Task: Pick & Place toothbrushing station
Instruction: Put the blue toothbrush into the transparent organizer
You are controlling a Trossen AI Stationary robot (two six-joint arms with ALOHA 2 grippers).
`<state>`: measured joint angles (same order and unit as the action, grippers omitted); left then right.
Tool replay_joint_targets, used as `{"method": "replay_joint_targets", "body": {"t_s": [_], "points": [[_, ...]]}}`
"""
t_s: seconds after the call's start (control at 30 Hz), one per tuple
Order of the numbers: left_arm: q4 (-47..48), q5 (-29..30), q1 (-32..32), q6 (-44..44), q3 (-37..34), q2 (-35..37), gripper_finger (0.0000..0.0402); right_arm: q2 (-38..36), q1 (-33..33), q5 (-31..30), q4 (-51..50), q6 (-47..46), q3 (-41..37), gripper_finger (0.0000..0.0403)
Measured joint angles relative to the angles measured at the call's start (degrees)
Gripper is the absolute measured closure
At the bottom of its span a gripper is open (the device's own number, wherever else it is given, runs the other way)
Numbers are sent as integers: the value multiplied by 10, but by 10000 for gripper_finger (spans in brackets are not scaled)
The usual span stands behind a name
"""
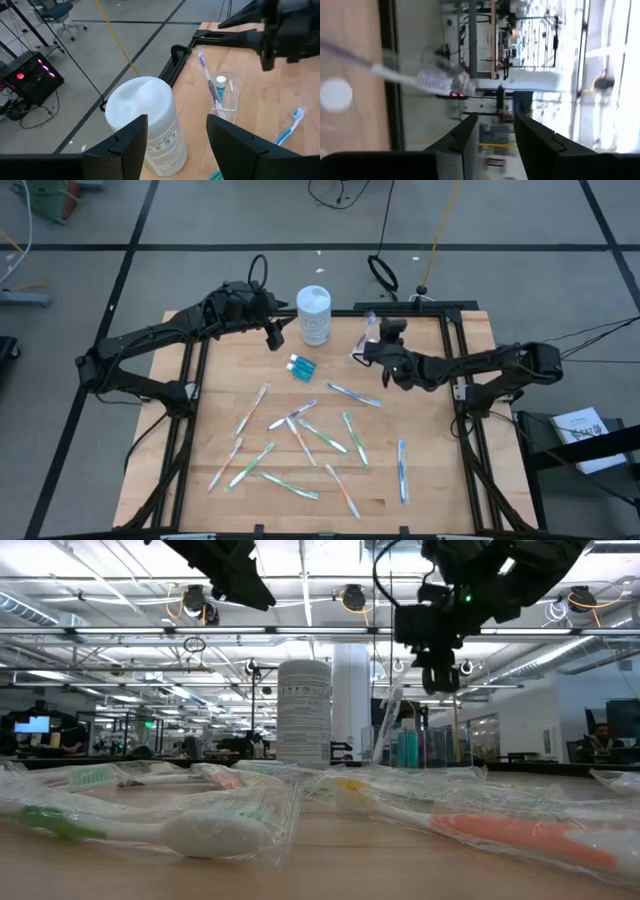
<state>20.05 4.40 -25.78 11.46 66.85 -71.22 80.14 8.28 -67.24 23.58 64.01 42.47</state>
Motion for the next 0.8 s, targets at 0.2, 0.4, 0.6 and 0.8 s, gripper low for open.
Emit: {"method": "replay_joint_targets", "body": {"t_s": [0.2,0.4,0.6,0.8], "points": [[4,0,0,-2,0,0,192,-15,-55,-15,-5,-148,-17,285],[9,0,0,-3,0,0,192,-16,-117,88,-5,-245,-53,285],[13,0,0,-18,0,0,192,-15,-148,342,-48,-271,-66,285],[12,0,0,-73,0,0,192,-16,-147,448,-72,-349,-66,286]]}}
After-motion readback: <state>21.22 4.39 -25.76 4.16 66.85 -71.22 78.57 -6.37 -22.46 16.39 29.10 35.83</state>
